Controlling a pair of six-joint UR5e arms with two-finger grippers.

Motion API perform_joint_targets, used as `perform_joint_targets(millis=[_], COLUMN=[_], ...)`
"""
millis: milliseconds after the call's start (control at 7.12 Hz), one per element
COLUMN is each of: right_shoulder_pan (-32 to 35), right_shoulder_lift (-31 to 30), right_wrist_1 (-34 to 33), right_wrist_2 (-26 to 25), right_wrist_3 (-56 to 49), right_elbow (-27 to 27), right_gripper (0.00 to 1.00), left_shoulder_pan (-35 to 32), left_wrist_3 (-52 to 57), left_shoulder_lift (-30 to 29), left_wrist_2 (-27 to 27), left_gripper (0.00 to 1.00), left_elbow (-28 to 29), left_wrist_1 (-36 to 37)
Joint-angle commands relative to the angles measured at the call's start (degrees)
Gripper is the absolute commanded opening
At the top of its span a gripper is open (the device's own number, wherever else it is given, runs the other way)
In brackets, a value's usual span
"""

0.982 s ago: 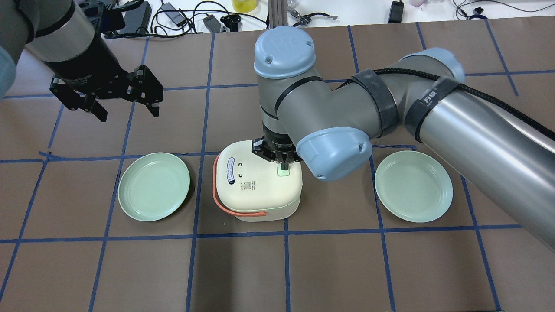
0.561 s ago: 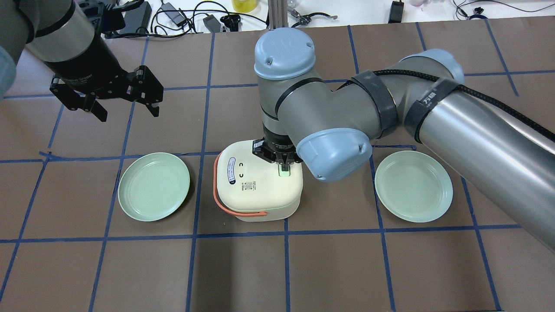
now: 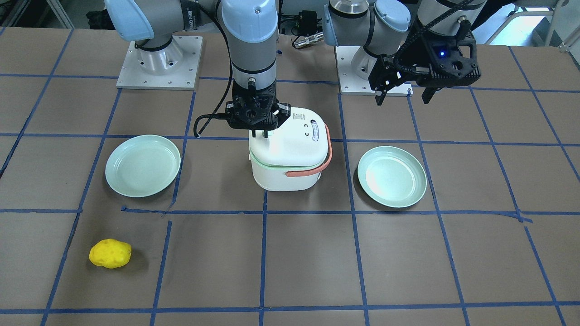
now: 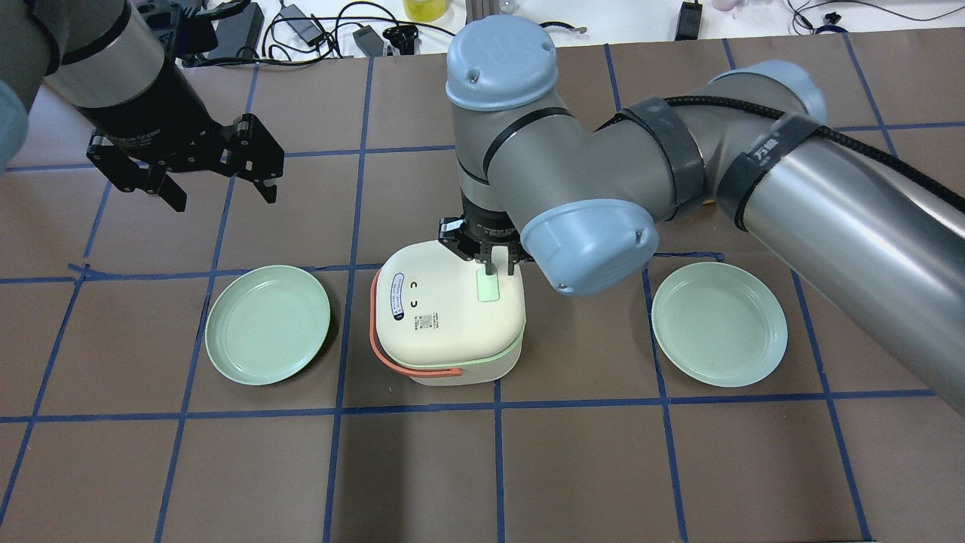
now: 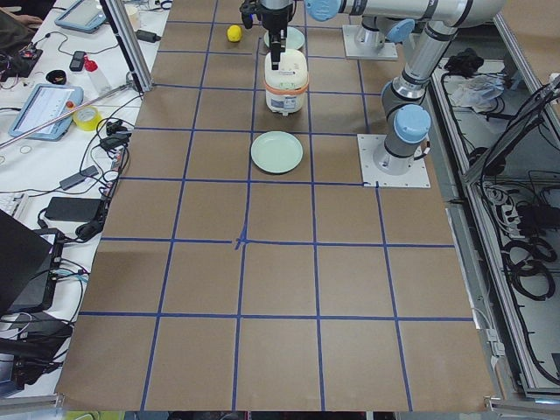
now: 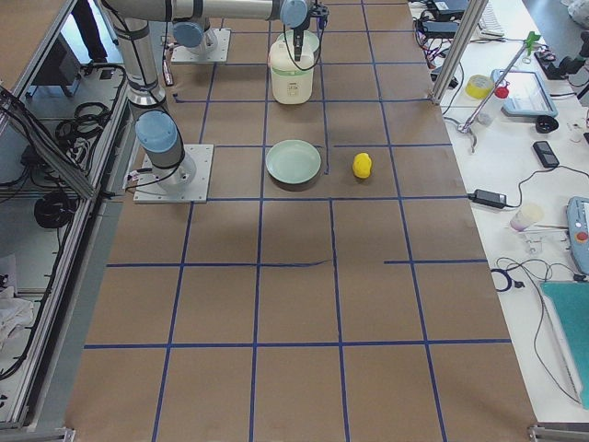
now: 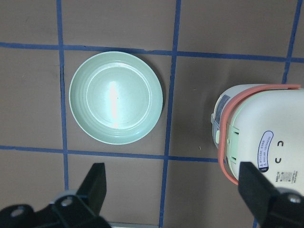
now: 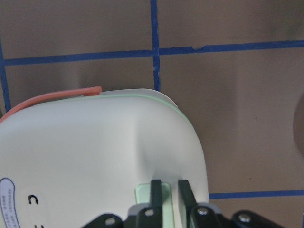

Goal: Press rice cooker button

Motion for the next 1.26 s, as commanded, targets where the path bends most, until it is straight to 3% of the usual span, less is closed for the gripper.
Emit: perform_joint_targets(millis=[0, 281, 1123], right_shoulder_pan=[-3.1, -9.9, -22.0], right_shoulder_lift=[-1.0, -3.3, -3.5], right_wrist_1=[4.5, 11.0, 11.8], right_wrist_2=[-2.5, -1.7, 1.1], right_wrist_3=[-2.4, -11.8, -23.5], right_elbow=[-3.8, -8.2, -16.0], right_gripper=[1.0, 1.0, 1.0], left_shoulder_pan=[0.0, 0.0, 0.0], left_wrist_3=[0.0, 0.0, 0.0], left_shoulder_lift=[0.0, 0.0, 0.0], left_wrist_2=[0.0, 0.0, 0.0], left_gripper=[1.0, 1.0, 1.0], left_elbow=[0.0, 0.0, 0.0], left_wrist_1=[0.0, 0.0, 0.0])
